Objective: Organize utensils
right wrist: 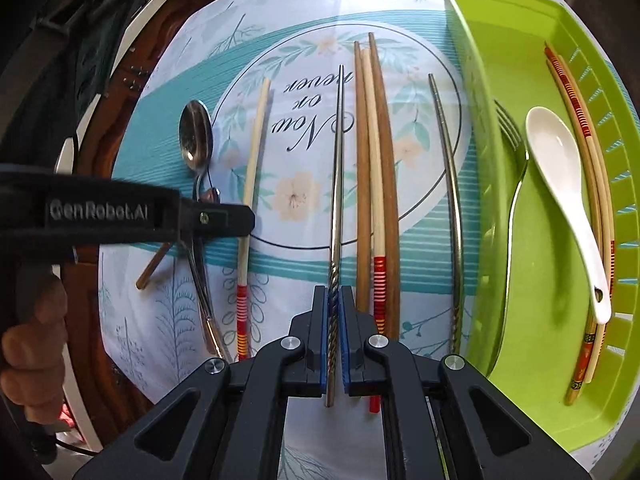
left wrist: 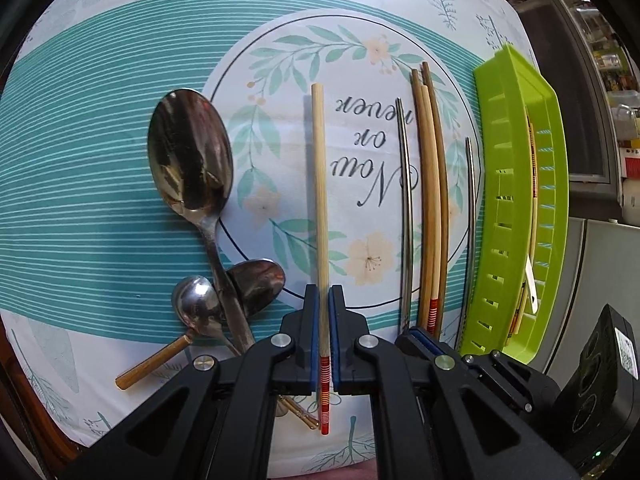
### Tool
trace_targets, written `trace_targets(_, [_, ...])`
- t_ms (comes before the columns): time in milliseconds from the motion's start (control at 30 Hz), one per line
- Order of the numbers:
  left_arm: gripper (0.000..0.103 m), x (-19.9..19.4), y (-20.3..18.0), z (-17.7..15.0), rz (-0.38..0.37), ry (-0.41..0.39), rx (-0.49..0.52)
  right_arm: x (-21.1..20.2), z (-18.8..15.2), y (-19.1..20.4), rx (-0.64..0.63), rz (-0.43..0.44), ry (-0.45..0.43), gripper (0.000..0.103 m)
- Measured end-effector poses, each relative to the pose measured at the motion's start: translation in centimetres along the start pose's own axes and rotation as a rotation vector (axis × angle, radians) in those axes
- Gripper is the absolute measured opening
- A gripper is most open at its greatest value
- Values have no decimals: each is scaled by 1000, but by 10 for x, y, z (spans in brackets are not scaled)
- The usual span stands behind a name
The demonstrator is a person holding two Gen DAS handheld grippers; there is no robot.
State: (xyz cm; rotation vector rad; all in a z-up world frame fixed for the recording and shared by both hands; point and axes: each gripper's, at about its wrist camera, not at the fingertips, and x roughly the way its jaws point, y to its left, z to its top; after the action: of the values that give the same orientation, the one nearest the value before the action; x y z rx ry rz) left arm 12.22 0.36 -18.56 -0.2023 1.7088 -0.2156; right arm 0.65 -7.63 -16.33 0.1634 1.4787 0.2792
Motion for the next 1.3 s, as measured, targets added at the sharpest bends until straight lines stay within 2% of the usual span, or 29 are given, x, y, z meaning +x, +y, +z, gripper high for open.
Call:
trace_targets(233, [3, 4, 4, -1, 72, 20, -7, 4, 0, 9, -28, -35, 0, 4])
trace_targets(433, [6, 8, -11, -3, 179, 36, 36, 4, 0, 7, -14, -34, 4, 4])
trace_targets(600, [4, 9, -23, -3, 210, 37, 67, 4, 1, 3, 7, -20, 7, 5])
trace_targets(933, [3, -13, -4, -16, 75, 34, 31, 5, 13, -7, 83, 19, 25, 7])
trace_targets(1000, [3, -20, -3, -16, 55, 29, 28, 6, 19, -4, 75, 2, 20, 8])
trace_targets(1133, [3, -33, 3, -17, 31, 16, 18, 7, 32, 8, 41, -48, 10, 18])
trace_targets(1300, [3, -48, 24, -20, 7, 5, -5, 11, 44, 27, -28, -141, -1, 18])
